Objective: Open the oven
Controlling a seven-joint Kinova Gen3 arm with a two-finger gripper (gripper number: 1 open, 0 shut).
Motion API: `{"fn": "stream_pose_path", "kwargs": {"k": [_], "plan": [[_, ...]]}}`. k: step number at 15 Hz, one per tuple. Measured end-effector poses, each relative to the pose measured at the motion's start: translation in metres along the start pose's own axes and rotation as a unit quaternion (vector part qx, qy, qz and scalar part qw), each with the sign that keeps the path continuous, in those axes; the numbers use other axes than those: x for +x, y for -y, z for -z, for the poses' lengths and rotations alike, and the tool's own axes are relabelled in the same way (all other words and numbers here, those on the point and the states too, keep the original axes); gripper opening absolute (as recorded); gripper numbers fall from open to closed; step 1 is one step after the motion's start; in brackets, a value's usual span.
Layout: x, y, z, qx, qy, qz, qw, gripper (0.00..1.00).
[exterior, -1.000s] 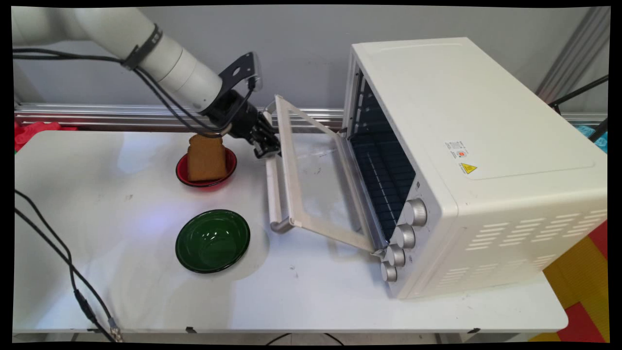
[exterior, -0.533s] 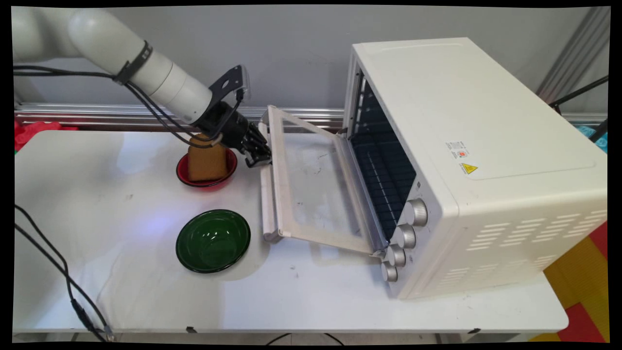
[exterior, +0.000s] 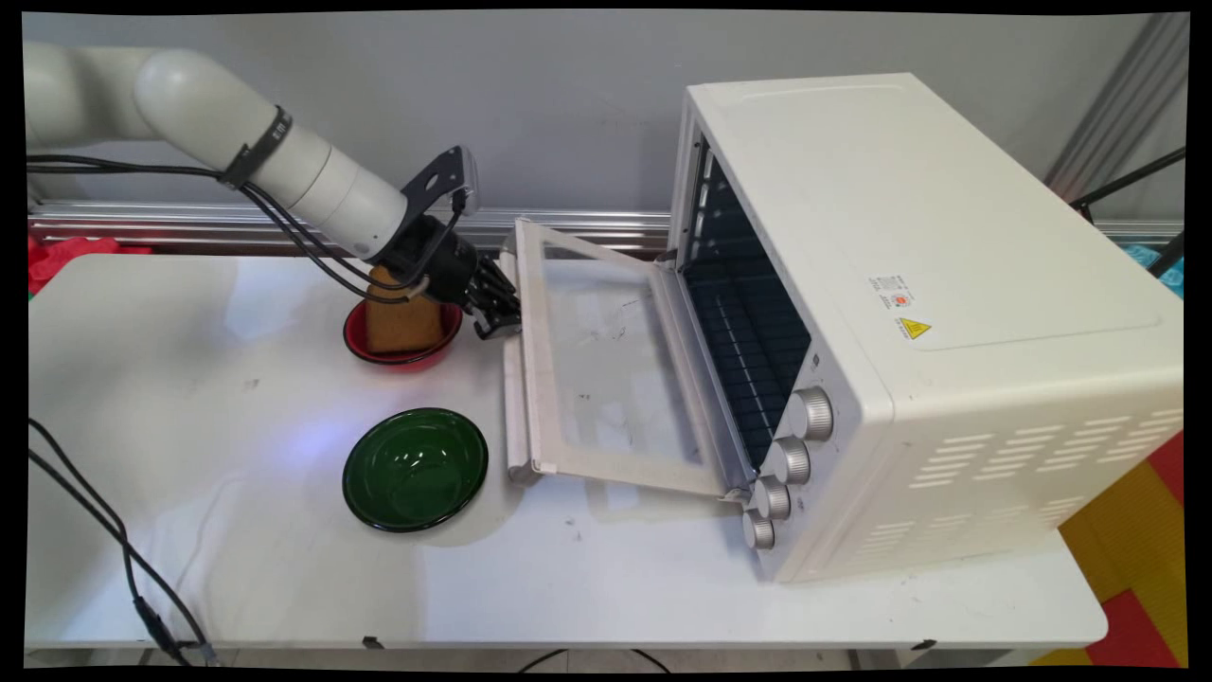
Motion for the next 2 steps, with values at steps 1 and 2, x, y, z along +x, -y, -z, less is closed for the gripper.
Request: {"fn": "stream_pose_path", "kwargs": {"k": [1, 2], "plan": [[-0.0015, 0.0003, 0.0005, 0.000, 0.000, 0.001, 1.0000, 0.00], [-0.0035, 0.0007, 0.0026, -0.001, 0.000, 0.003, 1.0000, 0.00]]}}
